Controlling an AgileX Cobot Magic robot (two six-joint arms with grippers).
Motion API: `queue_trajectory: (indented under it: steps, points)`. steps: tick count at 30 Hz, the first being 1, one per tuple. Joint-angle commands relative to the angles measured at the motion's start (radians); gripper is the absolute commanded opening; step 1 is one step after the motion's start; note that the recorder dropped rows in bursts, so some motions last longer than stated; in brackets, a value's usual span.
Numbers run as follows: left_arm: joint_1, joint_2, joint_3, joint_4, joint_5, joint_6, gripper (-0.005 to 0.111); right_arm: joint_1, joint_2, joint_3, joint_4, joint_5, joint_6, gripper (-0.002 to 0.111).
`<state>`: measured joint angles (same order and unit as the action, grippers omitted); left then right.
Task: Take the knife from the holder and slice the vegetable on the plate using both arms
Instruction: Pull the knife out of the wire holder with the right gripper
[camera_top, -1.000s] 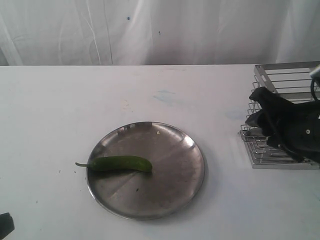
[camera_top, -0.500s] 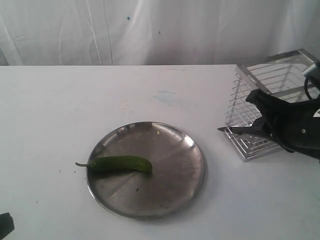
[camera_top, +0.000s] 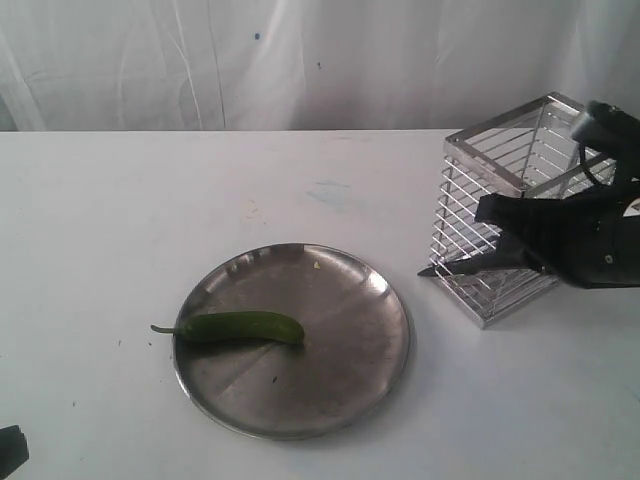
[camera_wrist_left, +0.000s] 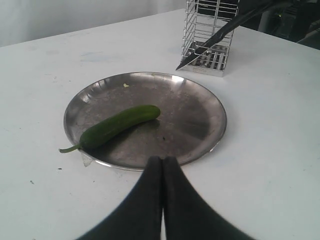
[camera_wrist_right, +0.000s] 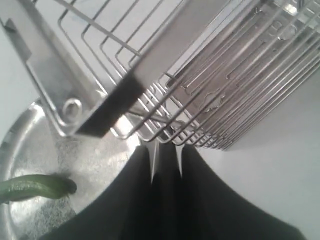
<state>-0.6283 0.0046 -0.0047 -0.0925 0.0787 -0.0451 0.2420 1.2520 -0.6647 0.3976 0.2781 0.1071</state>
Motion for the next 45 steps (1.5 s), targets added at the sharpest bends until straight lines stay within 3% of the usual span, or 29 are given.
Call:
queue_trajectory:
  steps: [1,6,17,45]
  points:
    - [-0.002,-0.005,0.005,-0.009,-0.003,0.001,0.0,-0.002,-0.003,-0.057,-0.017,0.043,-0.107,0.008]
    - [-0.002,-0.005,0.005,-0.009,-0.003,0.001,0.0,-0.002,-0.003,-0.12,-0.066,0.115,-0.187,0.0]
    - [-0.002,-0.005,0.005,-0.008,-0.003,0.001,0.0,-0.002,-0.014,-0.213,-0.137,0.259,-0.22,0.0]
    - [-0.002,-0.005,0.005,-0.008,-0.003,0.001,0.0,-0.002,-0.418,-0.201,-0.214,0.551,-0.22,0.0]
